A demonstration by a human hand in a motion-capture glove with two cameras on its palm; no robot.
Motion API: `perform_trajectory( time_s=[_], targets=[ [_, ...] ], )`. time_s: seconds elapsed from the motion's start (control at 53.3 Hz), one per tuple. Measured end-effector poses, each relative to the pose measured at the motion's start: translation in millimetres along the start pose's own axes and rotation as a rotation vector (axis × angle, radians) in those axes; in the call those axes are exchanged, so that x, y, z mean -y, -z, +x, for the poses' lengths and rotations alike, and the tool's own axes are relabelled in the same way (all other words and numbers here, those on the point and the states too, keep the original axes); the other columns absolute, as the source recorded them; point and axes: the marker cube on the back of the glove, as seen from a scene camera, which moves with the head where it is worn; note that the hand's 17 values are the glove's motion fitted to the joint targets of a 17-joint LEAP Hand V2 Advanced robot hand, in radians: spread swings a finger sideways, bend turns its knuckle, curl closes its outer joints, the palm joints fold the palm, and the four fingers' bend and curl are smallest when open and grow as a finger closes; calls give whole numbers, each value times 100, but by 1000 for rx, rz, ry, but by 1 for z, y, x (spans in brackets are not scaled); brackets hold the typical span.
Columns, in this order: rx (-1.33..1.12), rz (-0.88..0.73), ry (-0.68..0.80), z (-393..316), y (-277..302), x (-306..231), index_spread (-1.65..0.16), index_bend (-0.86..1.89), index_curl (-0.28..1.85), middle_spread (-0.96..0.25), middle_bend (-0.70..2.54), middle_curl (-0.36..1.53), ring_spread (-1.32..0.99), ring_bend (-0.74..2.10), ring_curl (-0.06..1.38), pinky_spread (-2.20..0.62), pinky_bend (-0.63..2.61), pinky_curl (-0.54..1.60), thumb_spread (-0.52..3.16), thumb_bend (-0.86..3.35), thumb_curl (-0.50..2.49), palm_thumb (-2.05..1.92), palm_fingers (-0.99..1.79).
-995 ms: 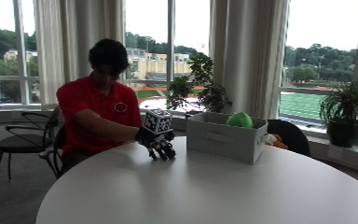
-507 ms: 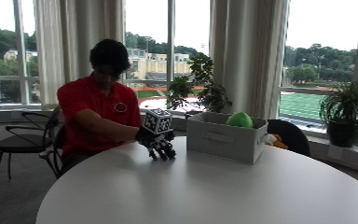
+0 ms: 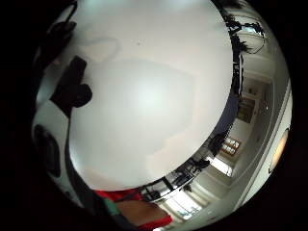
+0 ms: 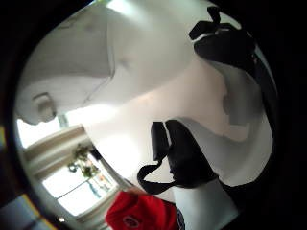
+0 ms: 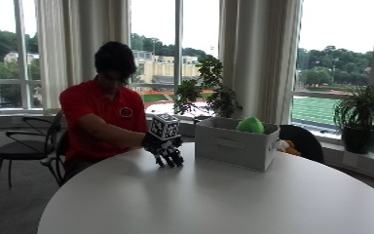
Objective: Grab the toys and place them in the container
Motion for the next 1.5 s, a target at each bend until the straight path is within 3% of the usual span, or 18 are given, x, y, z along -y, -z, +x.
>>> perform_trajectory(
  time_s=[1.502],
  targets=[
    [-11, 10, -14, 2, 1, 2, -47, 19, 44, -29, 18, 32, -49, 39, 31, -25, 89, 34, 129, -1, 30, 6, 36]
  ],
)
